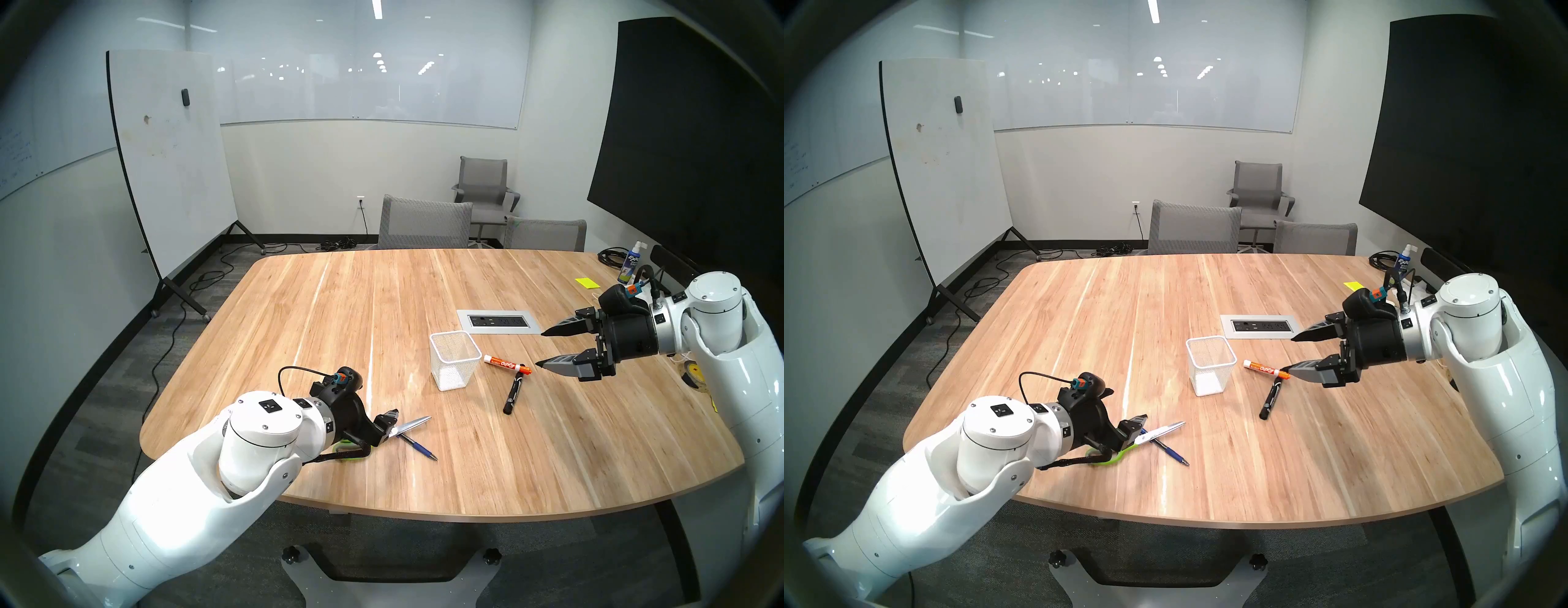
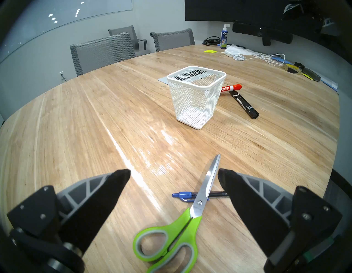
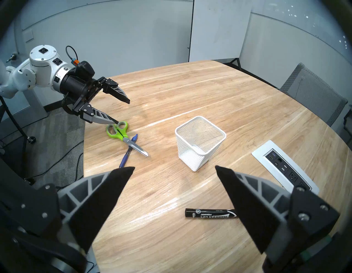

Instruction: Place the pen, the marker, and the scissors into the pen holder

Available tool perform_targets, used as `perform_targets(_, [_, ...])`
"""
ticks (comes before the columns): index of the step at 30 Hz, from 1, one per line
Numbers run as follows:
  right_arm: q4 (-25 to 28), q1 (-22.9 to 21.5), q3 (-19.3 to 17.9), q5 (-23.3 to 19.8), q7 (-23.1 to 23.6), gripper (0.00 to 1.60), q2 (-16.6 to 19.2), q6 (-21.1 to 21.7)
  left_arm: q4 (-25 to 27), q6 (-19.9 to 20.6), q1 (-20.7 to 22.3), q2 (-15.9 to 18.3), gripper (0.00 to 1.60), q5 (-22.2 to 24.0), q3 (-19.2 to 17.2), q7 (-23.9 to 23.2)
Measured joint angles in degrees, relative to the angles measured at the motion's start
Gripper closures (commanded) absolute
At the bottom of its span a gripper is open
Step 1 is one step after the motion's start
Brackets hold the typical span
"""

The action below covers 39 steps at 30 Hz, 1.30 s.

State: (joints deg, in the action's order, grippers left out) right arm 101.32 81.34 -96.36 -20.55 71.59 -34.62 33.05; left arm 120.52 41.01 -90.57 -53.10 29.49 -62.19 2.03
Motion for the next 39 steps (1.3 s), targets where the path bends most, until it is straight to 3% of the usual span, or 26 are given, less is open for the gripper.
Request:
perform_targets(15, [-1.32, 1.10, 0.53, 0.84, -2.00, 0.00, -0.53, 0.05, 0.00, 0.00, 0.00, 0.00, 0.00, 0.01, 0.00, 0.00])
perform_targets(39, [-4.02, -0.37, 6.45, 6.63, -5.55, 0.00, -1.41, -1.09, -0.02, 0.00, 0.00, 0.00, 0.00, 0.03, 0.02, 0.00])
